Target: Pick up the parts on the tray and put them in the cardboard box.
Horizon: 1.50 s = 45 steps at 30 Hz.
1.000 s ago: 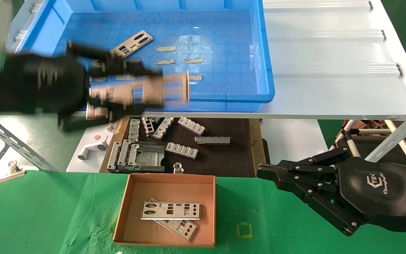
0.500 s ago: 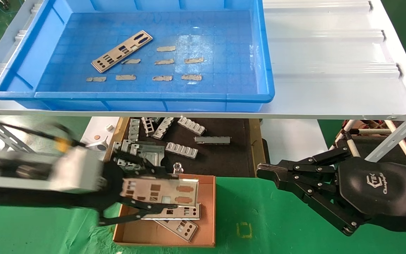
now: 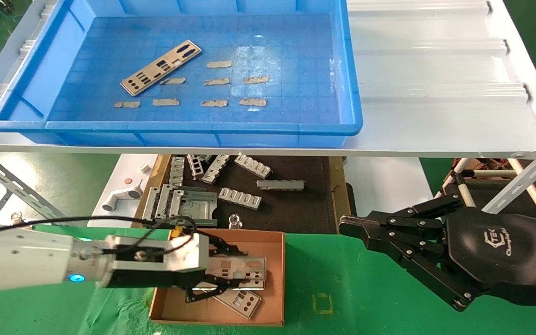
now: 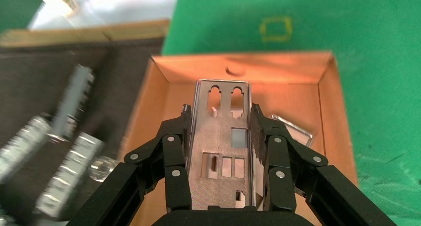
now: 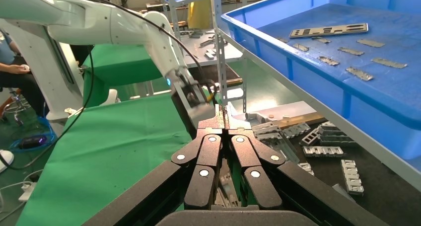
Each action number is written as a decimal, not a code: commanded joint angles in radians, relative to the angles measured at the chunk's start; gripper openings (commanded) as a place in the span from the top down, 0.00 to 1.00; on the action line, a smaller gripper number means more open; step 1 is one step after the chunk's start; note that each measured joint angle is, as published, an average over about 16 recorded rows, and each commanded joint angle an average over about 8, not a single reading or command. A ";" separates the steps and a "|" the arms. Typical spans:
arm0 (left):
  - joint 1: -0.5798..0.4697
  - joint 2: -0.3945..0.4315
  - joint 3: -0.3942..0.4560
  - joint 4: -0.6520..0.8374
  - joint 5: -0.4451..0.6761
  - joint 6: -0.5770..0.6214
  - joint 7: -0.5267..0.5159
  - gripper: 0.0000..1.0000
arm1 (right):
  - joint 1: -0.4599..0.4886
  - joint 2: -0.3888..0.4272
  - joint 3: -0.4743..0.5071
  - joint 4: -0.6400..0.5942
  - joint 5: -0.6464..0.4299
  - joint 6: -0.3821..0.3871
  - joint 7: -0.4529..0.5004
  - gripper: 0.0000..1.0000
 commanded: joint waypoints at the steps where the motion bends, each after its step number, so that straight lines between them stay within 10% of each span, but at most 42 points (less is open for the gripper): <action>1: 0.002 0.027 0.009 0.041 0.014 -0.011 0.011 0.48 | 0.000 0.000 0.000 0.000 0.000 0.000 0.000 1.00; 8: -0.016 0.067 0.017 0.145 0.017 0.023 0.052 0.00 | 0.000 0.000 0.000 0.000 0.000 0.000 0.000 1.00; 23: -0.046 0.088 0.008 0.263 -0.014 0.093 0.069 0.00 | 0.000 0.000 0.000 0.000 0.000 0.000 0.000 1.00; 25: -0.048 0.083 0.005 0.269 -0.025 0.115 0.063 0.00 | 0.000 0.000 0.000 0.000 0.000 0.000 0.000 0.91; 33: -0.022 0.056 -0.045 0.223 -0.066 0.143 0.016 0.00 | 0.000 0.000 0.000 0.000 0.000 0.000 0.000 0.00; 45: 0.044 -0.014 -0.162 0.086 -0.143 0.182 -0.087 0.00 | 0.000 0.000 0.000 0.000 0.000 0.000 0.000 0.00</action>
